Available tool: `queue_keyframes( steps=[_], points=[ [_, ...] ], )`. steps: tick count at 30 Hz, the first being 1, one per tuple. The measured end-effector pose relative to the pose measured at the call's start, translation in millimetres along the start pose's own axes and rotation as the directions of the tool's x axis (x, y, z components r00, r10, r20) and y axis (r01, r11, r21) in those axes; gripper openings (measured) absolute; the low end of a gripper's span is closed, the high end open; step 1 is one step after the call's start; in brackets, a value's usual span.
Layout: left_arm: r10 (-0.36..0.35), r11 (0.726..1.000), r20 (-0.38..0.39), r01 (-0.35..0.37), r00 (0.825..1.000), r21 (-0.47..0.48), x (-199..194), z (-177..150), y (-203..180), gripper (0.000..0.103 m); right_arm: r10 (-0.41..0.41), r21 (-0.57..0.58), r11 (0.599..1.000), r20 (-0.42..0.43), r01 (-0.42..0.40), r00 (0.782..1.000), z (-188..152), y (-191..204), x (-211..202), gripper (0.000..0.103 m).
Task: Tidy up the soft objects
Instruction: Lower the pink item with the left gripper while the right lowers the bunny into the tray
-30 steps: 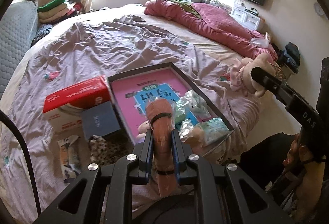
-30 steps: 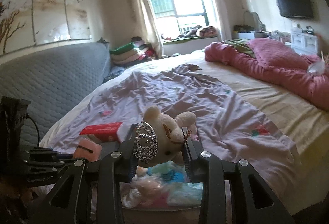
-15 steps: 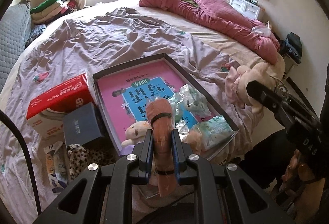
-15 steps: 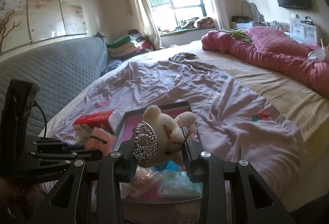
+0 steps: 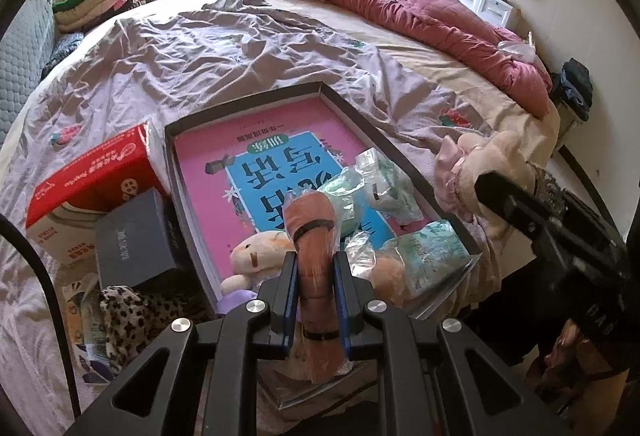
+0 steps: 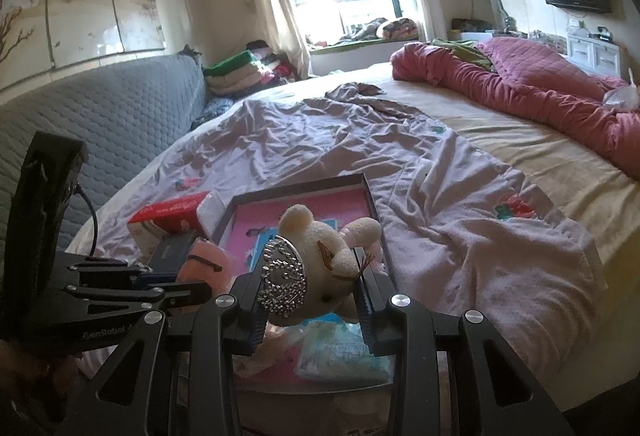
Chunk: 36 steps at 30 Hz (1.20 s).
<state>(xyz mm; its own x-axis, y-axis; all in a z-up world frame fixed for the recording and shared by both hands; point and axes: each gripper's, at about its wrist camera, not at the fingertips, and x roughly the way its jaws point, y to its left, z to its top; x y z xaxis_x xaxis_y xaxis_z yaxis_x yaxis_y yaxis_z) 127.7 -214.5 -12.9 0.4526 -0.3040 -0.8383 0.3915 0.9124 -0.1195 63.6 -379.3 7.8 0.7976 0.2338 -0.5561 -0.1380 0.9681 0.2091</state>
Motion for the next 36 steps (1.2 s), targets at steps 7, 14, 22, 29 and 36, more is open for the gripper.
queue_keyframes(
  steps=[7, 14, 22, 29, 36],
  points=[
    [-0.01, 1.0, -0.01, 0.01, 1.0, -0.014, 12, 3, 5, 0.017, -0.021, -0.03, 0.999, -0.046, 0.02, 0.999, -6, 5, 19, 0.038],
    [-0.026, 0.999, -0.02, 0.025, 0.999, -0.027, 21, 1, 8, 0.017, -0.052, -0.083, 0.996, -0.095, 0.045, 0.994, -17, 11, 40, 0.038],
    [-0.039, 0.999, -0.023, 0.039, 0.999, -0.029, 25, 1, 9, 0.017, 0.009, -0.035, 0.999, -0.102, -0.013, 0.995, -21, 9, 55, 0.041],
    [-0.047, 0.998, -0.026, 0.046, 0.999, -0.038, 27, 0, 11, 0.017, 0.119, 0.109, 0.988, -0.085, -0.109, 0.989, -23, -3, 60, 0.043],
    [-0.053, 0.998, -0.033, 0.052, 0.998, -0.037, 30, 0, 12, 0.017, 0.162, 0.168, 0.975, -0.074, -0.148, 0.984, -23, -3, 64, 0.047]
  ],
)
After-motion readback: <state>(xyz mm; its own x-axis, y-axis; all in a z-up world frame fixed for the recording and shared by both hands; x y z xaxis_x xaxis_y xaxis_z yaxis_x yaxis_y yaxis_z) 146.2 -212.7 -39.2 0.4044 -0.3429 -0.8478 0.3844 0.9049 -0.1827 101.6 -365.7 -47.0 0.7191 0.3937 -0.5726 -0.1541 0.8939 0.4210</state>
